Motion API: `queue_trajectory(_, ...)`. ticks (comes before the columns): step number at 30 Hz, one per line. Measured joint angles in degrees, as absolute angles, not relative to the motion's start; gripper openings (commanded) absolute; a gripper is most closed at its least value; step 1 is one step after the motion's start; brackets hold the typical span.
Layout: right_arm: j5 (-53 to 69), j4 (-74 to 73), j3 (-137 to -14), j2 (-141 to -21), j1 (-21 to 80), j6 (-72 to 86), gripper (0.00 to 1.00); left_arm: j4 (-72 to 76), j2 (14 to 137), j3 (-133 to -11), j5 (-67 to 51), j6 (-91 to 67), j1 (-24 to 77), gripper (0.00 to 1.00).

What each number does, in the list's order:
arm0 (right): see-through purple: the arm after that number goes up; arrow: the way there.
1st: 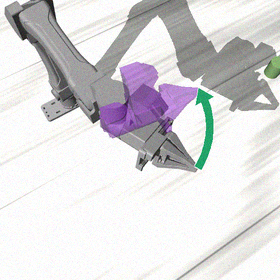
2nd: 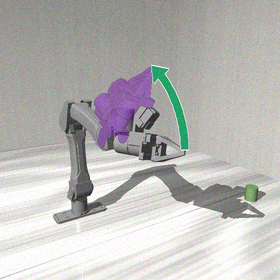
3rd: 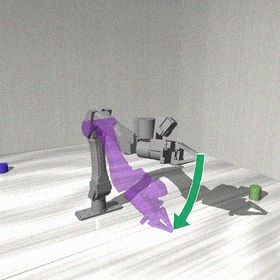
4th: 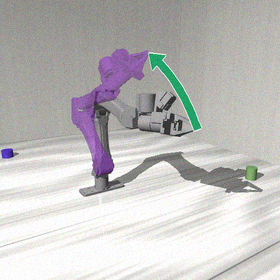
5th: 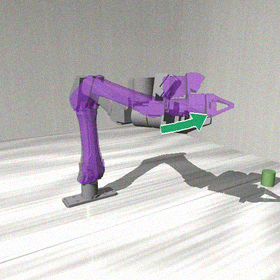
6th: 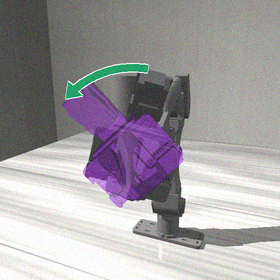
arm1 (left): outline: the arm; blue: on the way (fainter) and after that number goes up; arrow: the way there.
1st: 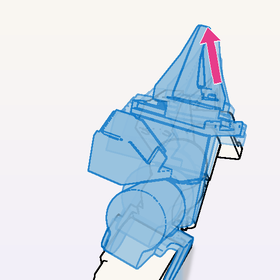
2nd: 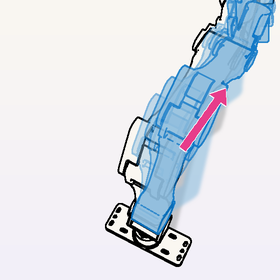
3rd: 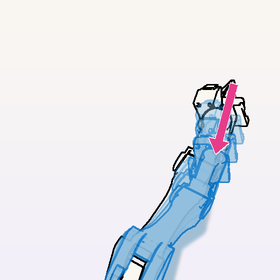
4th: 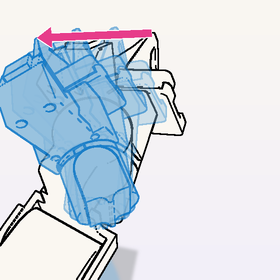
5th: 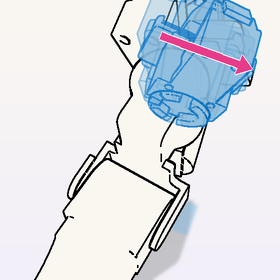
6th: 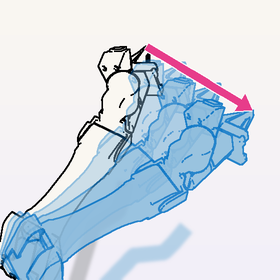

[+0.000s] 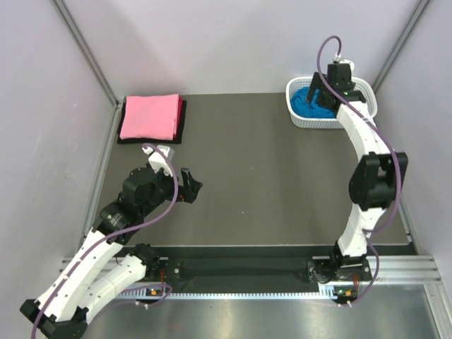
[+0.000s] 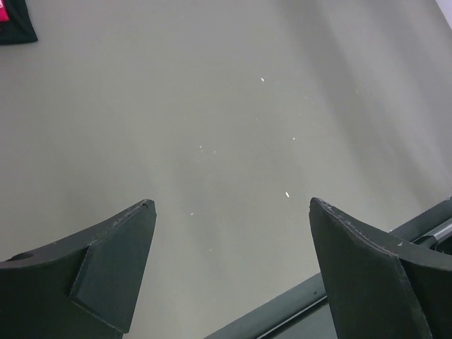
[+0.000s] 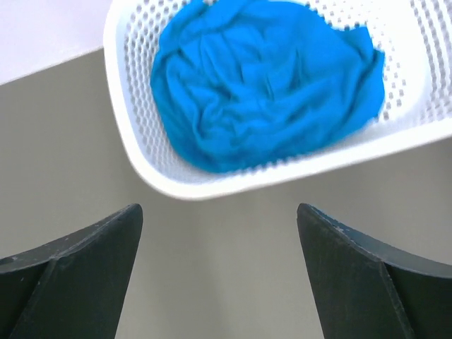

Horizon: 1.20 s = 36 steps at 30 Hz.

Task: Fold and stack the t-shirts
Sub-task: Grab the tshirt from the pile

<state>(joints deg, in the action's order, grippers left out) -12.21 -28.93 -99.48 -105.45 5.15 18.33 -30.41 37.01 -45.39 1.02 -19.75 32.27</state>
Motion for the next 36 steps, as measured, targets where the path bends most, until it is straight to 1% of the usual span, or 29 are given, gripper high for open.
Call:
queue_trajectory(3,-12.64,-28.14,-107.72,-113.71,4.45,15.07,0.9,-30.41,37.6,-45.39,1.41,-19.77,32.27,0.94)
queue_trajectory(7,-14.57,-25.85,-115.35,-122.43,3.36,11.81,0.93,-30.44,38.65,-45.39,2.79,-19.81,32.27,0.94)
queue_trajectory(14,-15.73,-24.34,-119.94,-133.56,1.19,7.86,0.95,-30.44,41.25,-45.34,4.99,-19.99,32.27,0.93)
queue_trajectory(16,-15.42,-23.55,-120.68,-136.62,0.86,7.57,0.95,-30.46,42.24,-45.34,5.19,-20.03,32.27,0.91)
queue_trajectory(19,-15.38,-23.64,-123.72,-141.88,0.14,7.44,0.88,-30.46,43.92,-45.34,5.19,-20.18,32.27,0.89)
queue_trajectory(21,-15.31,-23.46,-125.69,-144.18,-0.27,7.62,0.8,-30.48,44.56,-45.34,5.21,-20.4,32.27,0.88)
queue_trajectory(22,-15.16,-22.83,-126.85,-144.84,-0.73,7.68,0.75,-30.48,44.66,-45.34,5.21,-20.53,32.27,0.88)
queue_trajectory(23,-14.98,-22.41,-126.91,-144.81,-1.1,7.7,0.61,-30.48,44.69,-45.34,5.23,-20.69,32.27,0.88)
queue_trajectory(25,-14.72,-21.61,-126.91,-144.75,-1.83,7.9,0.48,-30.46,44.69,-45.34,5.43,-20.93,32.27,0.88)
queue_trajectory(26,-14.59,-21.39,-126.87,-144.77,-2.26,8.1,0.36,-30.48,44.69,-45.34,5.52,-21.04,32.27,0.88)
queue_trajectory(27,-14.26,-21.04,-126.87,-144.75,-2.66,8.14,0.31,-30.46,44.73,-45.34,5.63,-21.08,32.27,0.88)
queue_trajectory(28,-13.98,-20.51,-126.87,-144.7,-3.05,8.16,0.19,-30.44,44.75,-45.34,5.67,-21.12,32.27,0.88)
queue_trajectory(29,-13.56,-19.9,-126.87,-144.68,-3.4,7.92,0.13,-30.46,44.8,-45.34,5.69,-21.15,32.27,0.88)
queue_trajectory(30,-13.26,-19.25,-126.85,-144.59,-3.68,7.73,0.05,-30.48,44.91,-45.36,5.72,-21.26,32.27,0.88)
queue_trajectory(31,-13.19,-19.0,-126.85,-144.49,-3.9,7.64,0.0,-30.48,45.04,-45.47,5.72,-21.37,32.27,0.88)
queue_trajectory(36,-12.84,-19.33,-126.87,-142.43,-4.56,8.51,0.0,-30.39,45.91,-46.24,5.65,-22.17,32.27,0.88)
